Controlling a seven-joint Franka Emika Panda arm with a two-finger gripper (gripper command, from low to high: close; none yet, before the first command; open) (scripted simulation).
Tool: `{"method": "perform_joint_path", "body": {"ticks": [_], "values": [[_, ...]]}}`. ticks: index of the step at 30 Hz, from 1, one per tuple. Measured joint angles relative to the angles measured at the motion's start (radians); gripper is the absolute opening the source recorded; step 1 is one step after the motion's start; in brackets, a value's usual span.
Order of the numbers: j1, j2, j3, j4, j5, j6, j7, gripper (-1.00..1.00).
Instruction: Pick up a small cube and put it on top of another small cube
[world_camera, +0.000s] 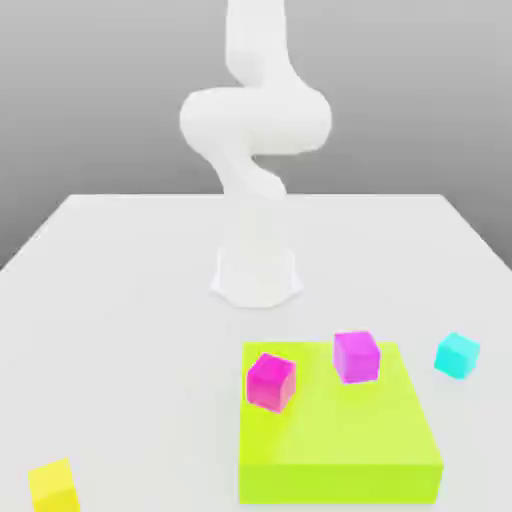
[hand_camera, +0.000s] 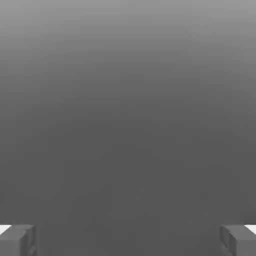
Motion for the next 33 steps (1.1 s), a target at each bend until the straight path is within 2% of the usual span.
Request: {"method": "perform_joint_path", "body": {"ticks": [13, 23, 30, 33], "values": [[0.366, 0.351, 0.002, -0.170, 0.043, 0.207, -0.594, 0.00], [0.582, 0.616, 0.069, -0.299, 0.059, 0.364, -1.033, 0.00], [0.716, 0.802, 0.131, -0.390, -0.025, 0.475, -1.272, 0.00], [0.733, 0.903, 0.111, -0.386, -0.082, 0.551, -1.269, 0.00]]}}
